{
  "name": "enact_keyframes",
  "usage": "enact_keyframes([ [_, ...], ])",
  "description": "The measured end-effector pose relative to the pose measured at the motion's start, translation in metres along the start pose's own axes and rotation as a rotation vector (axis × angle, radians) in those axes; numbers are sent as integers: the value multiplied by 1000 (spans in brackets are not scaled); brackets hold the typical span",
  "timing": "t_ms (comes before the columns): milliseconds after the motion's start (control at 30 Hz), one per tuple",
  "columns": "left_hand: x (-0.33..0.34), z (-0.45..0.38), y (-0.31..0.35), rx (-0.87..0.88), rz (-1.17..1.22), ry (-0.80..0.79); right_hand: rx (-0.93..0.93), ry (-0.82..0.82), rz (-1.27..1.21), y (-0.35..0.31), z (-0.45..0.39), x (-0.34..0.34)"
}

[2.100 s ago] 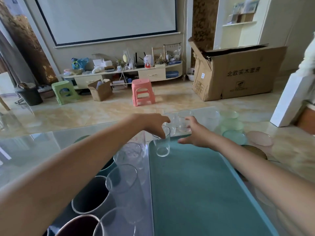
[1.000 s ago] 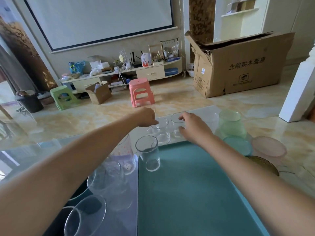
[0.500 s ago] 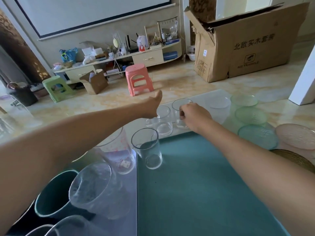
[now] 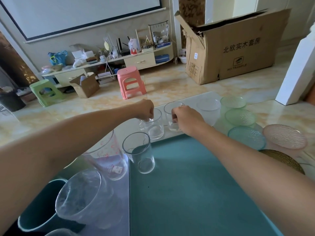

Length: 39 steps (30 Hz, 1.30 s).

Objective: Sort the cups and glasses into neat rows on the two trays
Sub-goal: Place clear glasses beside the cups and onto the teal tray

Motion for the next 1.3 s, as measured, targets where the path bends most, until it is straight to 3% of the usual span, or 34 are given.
enact_keyframes([
  [333, -103, 60, 21, 9, 29, 245, -11, 182, -11, -7, 47, -59],
  [600, -177, 182, 63, 56, 113, 444, -58, 158, -129, -36, 154, -101],
  [867, -152, 259, 83, 73, 123, 418, -93, 0, -185, -87, 196, -61],
  [1100, -117, 267, 71, 39, 198, 356, -182, -201, -52, -114, 191, -12],
  [1300, -102, 262, 68, 25, 175, 356, -215, -277, -68, -120, 191, 3],
])
Point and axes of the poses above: each hand's wrist, its own z-axis away from the middle knuckle, its own x-axis out of the palm, y = z × x, the point moved 10 cm from there along -z, towards the middle knuckle, and after that the axes turned 7 degrees about z, right-handed, at the moved point
